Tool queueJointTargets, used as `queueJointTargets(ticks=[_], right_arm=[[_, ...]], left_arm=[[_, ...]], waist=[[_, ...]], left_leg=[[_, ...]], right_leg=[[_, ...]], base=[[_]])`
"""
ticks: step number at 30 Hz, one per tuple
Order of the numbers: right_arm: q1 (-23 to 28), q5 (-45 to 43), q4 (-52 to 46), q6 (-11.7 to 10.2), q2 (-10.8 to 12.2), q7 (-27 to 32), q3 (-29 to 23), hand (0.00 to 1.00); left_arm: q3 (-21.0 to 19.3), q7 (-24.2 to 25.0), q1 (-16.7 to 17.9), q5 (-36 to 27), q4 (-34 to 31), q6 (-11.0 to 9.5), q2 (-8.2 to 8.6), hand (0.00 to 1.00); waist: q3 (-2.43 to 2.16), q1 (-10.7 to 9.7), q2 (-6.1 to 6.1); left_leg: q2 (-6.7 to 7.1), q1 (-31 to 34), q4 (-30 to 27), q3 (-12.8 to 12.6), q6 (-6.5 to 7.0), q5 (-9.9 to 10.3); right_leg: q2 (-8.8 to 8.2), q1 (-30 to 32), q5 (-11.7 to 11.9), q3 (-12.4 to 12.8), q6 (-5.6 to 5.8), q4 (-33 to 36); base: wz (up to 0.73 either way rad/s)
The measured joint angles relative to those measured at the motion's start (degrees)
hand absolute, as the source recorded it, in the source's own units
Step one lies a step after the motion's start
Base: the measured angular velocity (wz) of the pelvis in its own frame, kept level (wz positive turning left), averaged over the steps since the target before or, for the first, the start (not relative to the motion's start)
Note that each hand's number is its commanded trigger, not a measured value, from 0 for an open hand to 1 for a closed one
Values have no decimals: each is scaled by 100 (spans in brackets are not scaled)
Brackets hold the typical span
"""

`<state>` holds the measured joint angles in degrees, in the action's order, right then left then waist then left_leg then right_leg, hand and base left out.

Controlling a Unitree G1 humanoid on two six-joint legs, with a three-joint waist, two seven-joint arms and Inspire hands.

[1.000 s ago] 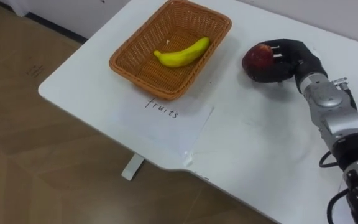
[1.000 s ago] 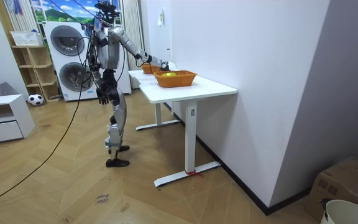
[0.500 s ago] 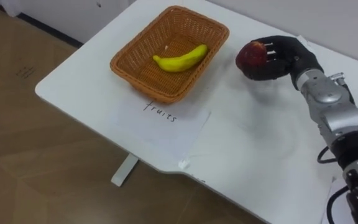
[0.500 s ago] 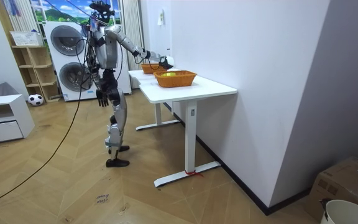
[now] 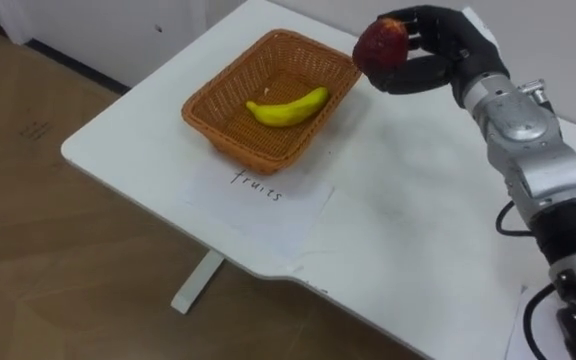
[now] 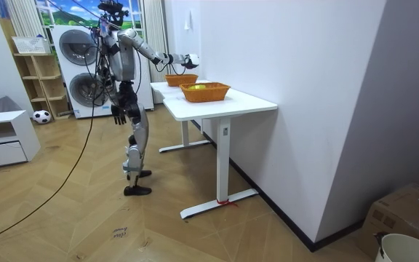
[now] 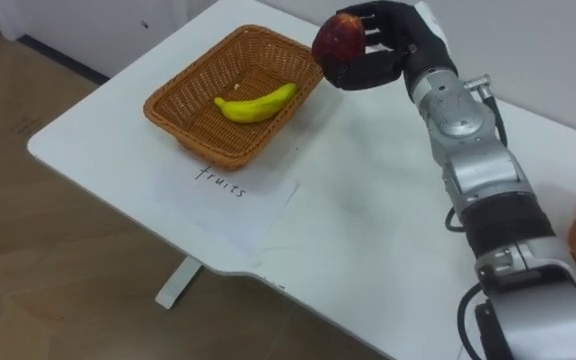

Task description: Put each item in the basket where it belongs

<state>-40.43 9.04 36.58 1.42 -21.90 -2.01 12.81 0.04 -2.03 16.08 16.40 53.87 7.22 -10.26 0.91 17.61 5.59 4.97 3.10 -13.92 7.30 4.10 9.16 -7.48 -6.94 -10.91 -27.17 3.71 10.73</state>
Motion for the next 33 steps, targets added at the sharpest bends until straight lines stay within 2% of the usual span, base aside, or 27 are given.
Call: queueJointTargets(ticks=[3, 7, 10, 16, 17, 21, 27, 29, 33], right_arm=[[0, 2, -4, 2, -1, 67, 62, 100], [0, -4, -9, 3, -7, 108, 174, 100], [0, -134, -254, 142, -5, 153, 192, 100], [-1, -164, -606, 237, 100, 148, 270, 100], [-1, -199, -610, 242, 103, 137, 376, 100], [0, -391, -610, 361, 191, -11, 532, 100], [0, -456, -609, 375, 211, -163, 624, 100], [0, -438, -608, 377, 257, -171, 628, 100], [0, -488, -593, 402, 343, -184, 632, 100]], left_arm=[[3, 0, -5, -2, 17, 37, 0, 0], [2, -1, -22, -2, 36, 74, 0, 0], [-1, 0, -20, 11, 101, 113, 0, 0], [-7, 102, 21, 6, 142, 212, 5, 0], [-48, 162, 18, 21, 135, 216, 0, 0], [-209, 308, 35, 60, 120, 240, -4, 0], [-223, 435, 96, 60, 118, 242, -34, 0], [-222, 435, 103, 61, 133, 243, -89, 0], [-225, 444, 118, 59, 137, 244, -127, 0]], waist=[[-30, -6, -44], [-42, -22, -61], [-43, -11, -64], [-57, 96, -29], [-55, 163, -14], [-63, 187, 49], [-43, 334, 146], [-16, 429, 189], [-4, 549, 178]], left_leg=[[3, -89, 35, 5, 1, 0], [28, -183, 64, 52, 2, -1], [44, -214, 68, 63, 3, -2], [58, -315, 85, 79, 15, 6], [59, -307, 113, 84, 16, 6], [80, -259, 105, 187, 16, 6], [106, -238, 39, 325, 17, 6], [108, -236, 40, 346, 17, 6], [129, -247, 36, 373, 23, 7]], right_leg=[[-7, -75, -1, -11, 2, 2], [-26, -166, -23, -39, 36, 3], [-38, -204, -28, -45, 45, 1], [-53, -314, -34, -124, 53, 10], [-55, -314, -41, -128, 65, 11], [-51, -305, -47, -132, 73, 16], [-60, -317, -47, -172, 73, 105], [-62, -309, -47, -191, 73, 107], [-76, -327, -48, -176, 75, 104]], base=[[0], [4], [3], [3], [0], [14], [14], [4], [4]])
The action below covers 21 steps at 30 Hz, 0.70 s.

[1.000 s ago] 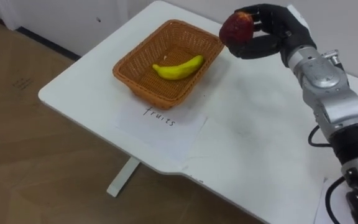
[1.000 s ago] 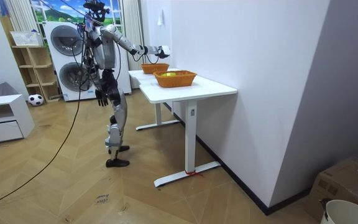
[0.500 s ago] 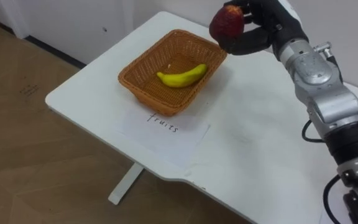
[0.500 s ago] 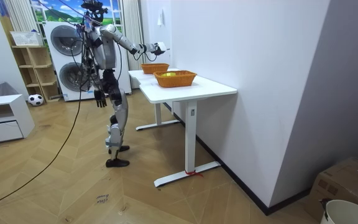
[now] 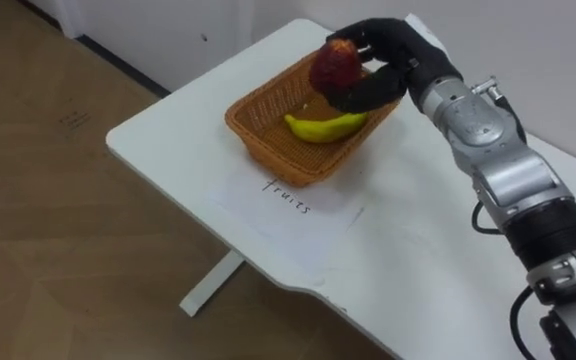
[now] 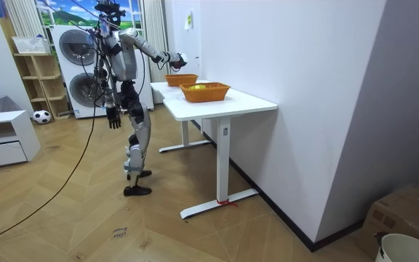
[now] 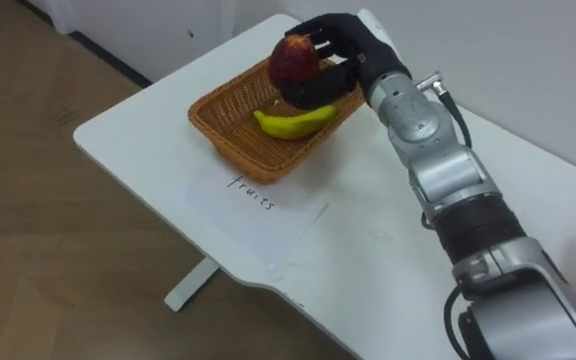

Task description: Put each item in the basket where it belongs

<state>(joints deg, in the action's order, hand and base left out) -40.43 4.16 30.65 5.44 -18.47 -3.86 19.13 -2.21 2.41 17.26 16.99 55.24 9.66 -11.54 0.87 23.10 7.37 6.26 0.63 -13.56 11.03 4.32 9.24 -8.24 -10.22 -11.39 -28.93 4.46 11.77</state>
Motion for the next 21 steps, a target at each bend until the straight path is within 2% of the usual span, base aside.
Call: queueJointTargets(ticks=[2, 8, 18, 20, 21], right_arm=[[0, 1, 3, 16, 17, 0, 57, 100], [1, -36, 3, 29, 27, -99, 457, 100], [1, -23, 19, 38, 30, -128, 466, 100], [6, -25, 20, 38, 30, -128, 466, 100], [13, -25, 20, 38, 30, -128, 466, 86]], left_arm=[[0, 54, 2, 0, 14, 0, -36, 0], [-2, 87, 10, 3, 147, 0, -66, 0], [-2, 110, 5, 2, 146, -6, -66, 0], [-2, 110, 3, 1, 136, -6, -67, 0], [-2, 109, 1, 1, 135, -5, -67, 0]], waist=[[22, 68, -31], [17, 92, -24], [22, 105, -32], [23, 86, -34], [23, 87, -33]], left_leg=[[30, 3, -5, 22, 11, 2], [68, 53, -26, 44, 53, 26], [96, 91, -120, 49, 85, 49], [101, 111, -122, 54, 90, 54], [103, 112, -123, 54, 90, 54]], right_leg=[[-20, -12, -17, -6, 28, -3], [-47, -31, -20, -98, 33, -8], [-73, -30, -20, -163, 34, -7], [-79, -30, -19, -264, 34, -7], [-82, -31, -19, -282, 35, -7]], base=[[2], [5], [0], [0], [0]])
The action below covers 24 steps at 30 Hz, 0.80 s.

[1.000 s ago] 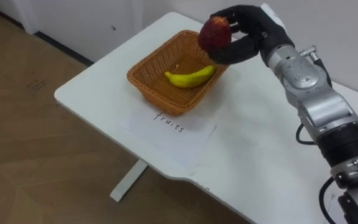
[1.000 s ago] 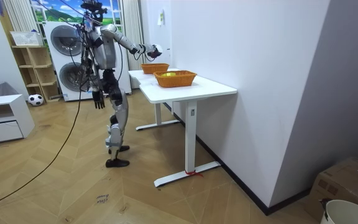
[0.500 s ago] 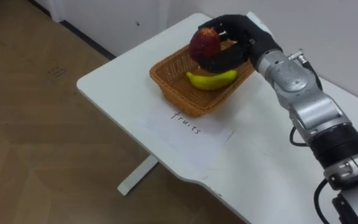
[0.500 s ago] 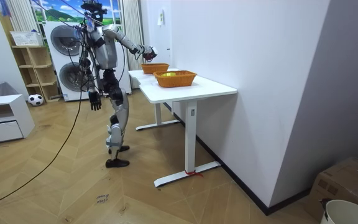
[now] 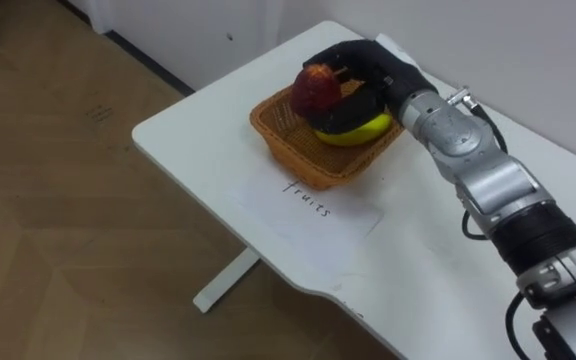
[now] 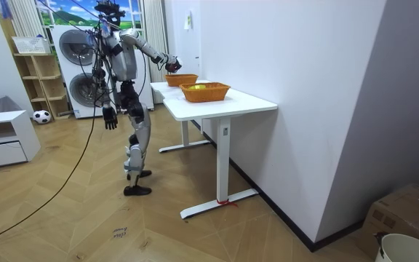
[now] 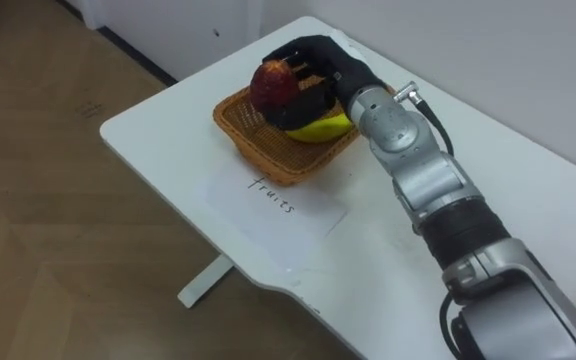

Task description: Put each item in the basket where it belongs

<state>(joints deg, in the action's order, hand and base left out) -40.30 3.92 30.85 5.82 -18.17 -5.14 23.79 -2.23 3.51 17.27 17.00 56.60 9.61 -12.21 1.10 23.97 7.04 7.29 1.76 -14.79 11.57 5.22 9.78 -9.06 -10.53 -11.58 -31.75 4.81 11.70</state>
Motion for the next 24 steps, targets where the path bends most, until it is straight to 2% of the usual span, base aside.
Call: queueJointTargets(ticks=[2, 4, 5, 6, 7, 24], right_arm=[[54, 4, 0, 1, 0, 0, 0, 79], [94, 2, 0, 7, 2, 0, 1, 67], [94, -19, 0, 11, 2, 1, -1, 48], [95, -53, 3, 15, 2, 0, 0, 16], [96, -113, 39, 27, 3, 0, 2, 0], [96, -203, 163, 57, 3, 3, -4, 0]], left_arm=[[0, -4, -1, 2, -2, 9, -2, 0], [1, -5, -1, 7, -2, 15, -2, 0], [2, -7, -7, 6, -2, 18, -1, 0], [3, -7, -5, 6, -2, 24, 2, 0], [3, -9, 0, 2, 0, 39, 0, 0], [13, -56, -7, 4, -109, 70, -5, 0]], waist=[[-6, 9, 8], [-13, 14, 18], [-21, 8, 28], [-19, 8, 26], [-17, 9, 21], [-24, -7, 28]], left_leg=[[5, 18, -2, 2, 4, 2], [7, 42, -11, 2, 6, 3], [8, 66, -64, 2, 7, 3], [9, 76, -80, 2, 7, 2], [14, 76, -89, 1, 8, 2], [25, 131, -167, 0, 15, 8]], right_leg=[[-3, 1, 1, 6, 1, 0], [-4, 20, 1, 15, 1, 1], [-5, 55, 1, 12, 1, 0], [-5, 57, 1, 13, 1, 0], [-8, 53, 1, 21, 1, 0], [-9, 56, 1, 26, 2, 5]], base=[[0], [0], [0], [0], [0], [0]])
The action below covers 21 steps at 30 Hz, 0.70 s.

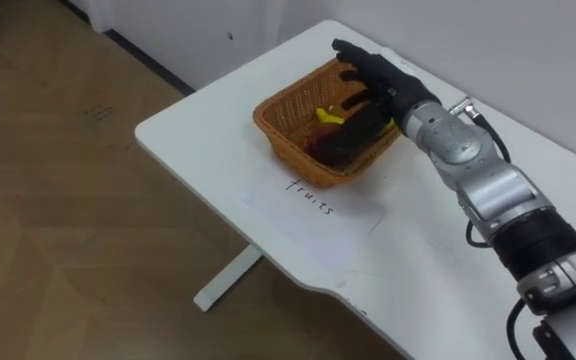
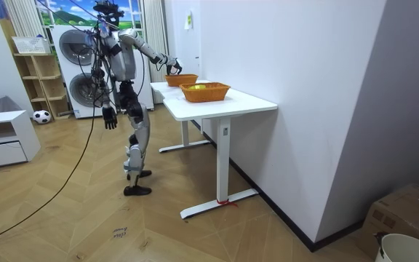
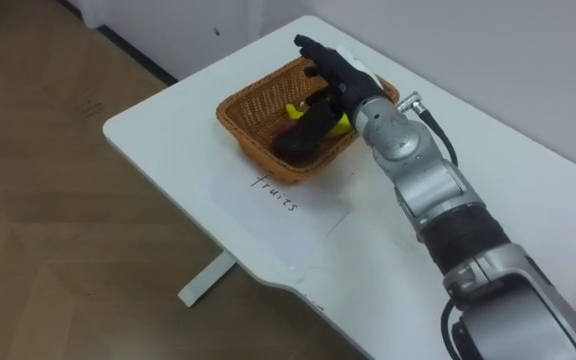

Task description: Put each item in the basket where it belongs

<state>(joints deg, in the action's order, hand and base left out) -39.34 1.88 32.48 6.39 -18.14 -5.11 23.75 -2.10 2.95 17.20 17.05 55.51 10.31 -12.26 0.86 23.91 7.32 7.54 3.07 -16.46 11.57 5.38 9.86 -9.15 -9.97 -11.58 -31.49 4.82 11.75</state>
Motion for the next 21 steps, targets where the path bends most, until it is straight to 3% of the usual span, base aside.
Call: queueJointTargets(ticks=[8, 9, 11, 13, 21], right_arm=[[0, -19, -26, 97, 0, -7, -31, 0], [0, -18, -28, 97, 0, -7, -38, 0], [0, -15, -39, 101, 0, -7, -44, 0], [0, -26, -63, 105, 0, -7, -45, 0], [0, 78, -297, 103, -32, 12, -370, 0]], left_arm=[[2, 25, -23, 30, -57, 108, 3, 0], [2, 29, -23, 34, -62, 112, 7, 0], [4, 41, -14, 55, -64, 136, 19, 0], [2, 40, -19, 58, -64, 139, 18, 0], [2, 19, -40, 50, -62, 94, 51, 0]], waist=[[18, -53, -106], [13, -54, -118], [-60, -54, -179], [-89, -102, -211], [-103, -343, -173]], left_leg=[[21, 49, -89, 23, 7, 7], [21, 49, -92, 18, 7, 7], [20, 68, -91, -15, 11, 4], [20, 41, -80, -28, 15, 1], [7, -30, 71, -80, 14, -48]], right_leg=[[8, 19, 0, 161, 0, -2], [6, 46, 0, 164, 1, -1], [-1, 86, 6, 169, 10, 3], [-5, 67, 6, 171, 11, 4], [-28, 77, 6, 250, 11, 29]], base=[[0], [-5], [-10], [-3], [-3]])
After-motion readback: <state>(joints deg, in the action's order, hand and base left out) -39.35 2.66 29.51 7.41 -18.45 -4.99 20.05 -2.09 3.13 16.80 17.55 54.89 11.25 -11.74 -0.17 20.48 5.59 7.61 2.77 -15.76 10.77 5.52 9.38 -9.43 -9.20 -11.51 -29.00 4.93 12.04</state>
